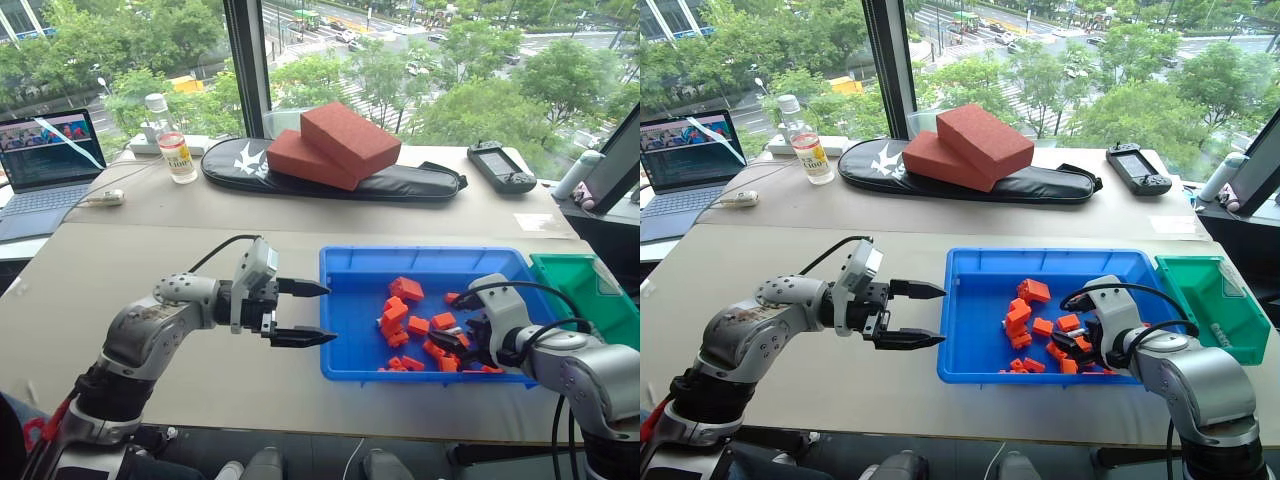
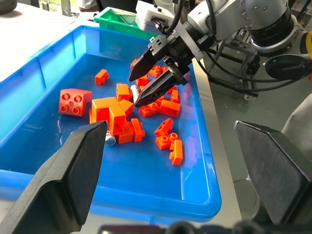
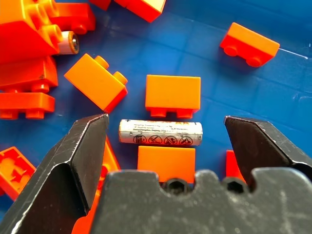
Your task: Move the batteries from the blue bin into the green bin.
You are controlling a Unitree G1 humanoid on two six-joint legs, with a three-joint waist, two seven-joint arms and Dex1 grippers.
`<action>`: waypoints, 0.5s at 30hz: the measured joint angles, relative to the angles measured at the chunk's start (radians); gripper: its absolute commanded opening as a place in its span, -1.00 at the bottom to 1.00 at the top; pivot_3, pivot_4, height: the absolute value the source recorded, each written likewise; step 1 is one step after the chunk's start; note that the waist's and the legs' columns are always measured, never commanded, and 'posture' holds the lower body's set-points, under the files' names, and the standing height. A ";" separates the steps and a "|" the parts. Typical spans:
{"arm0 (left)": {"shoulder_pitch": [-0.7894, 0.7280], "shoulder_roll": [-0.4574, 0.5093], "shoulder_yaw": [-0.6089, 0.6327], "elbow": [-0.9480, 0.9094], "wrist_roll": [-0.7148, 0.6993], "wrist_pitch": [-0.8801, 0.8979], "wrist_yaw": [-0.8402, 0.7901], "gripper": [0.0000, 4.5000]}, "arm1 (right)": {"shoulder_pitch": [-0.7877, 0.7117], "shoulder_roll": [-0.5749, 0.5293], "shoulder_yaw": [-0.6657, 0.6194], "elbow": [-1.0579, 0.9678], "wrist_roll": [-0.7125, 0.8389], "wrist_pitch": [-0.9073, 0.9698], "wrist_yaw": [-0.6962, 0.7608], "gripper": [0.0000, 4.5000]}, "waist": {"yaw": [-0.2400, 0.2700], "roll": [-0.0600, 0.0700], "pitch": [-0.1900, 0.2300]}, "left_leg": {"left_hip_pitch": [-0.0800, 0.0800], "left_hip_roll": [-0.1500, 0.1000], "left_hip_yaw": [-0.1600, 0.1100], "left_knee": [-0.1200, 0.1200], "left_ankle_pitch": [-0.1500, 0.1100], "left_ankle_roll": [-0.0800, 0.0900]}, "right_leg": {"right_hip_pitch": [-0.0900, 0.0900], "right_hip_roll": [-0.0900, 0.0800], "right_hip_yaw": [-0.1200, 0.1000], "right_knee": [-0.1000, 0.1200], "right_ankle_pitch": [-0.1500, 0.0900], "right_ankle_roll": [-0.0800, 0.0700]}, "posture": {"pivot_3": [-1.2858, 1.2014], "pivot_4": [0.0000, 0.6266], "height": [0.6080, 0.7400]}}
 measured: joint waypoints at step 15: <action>0.005 0.001 0.000 0.000 -0.002 0.004 -0.009 1.00 | 0.011 0.017 0.010 0.010 -0.011 -0.016 -0.002 0.48 | 0.000 0.000 0.000 | 0.000 0.000 0.000 0.000 0.000 0.000 | 0.000 0.000 0.000 0.000 0.000 0.000 | 0.03 -0.52 1.00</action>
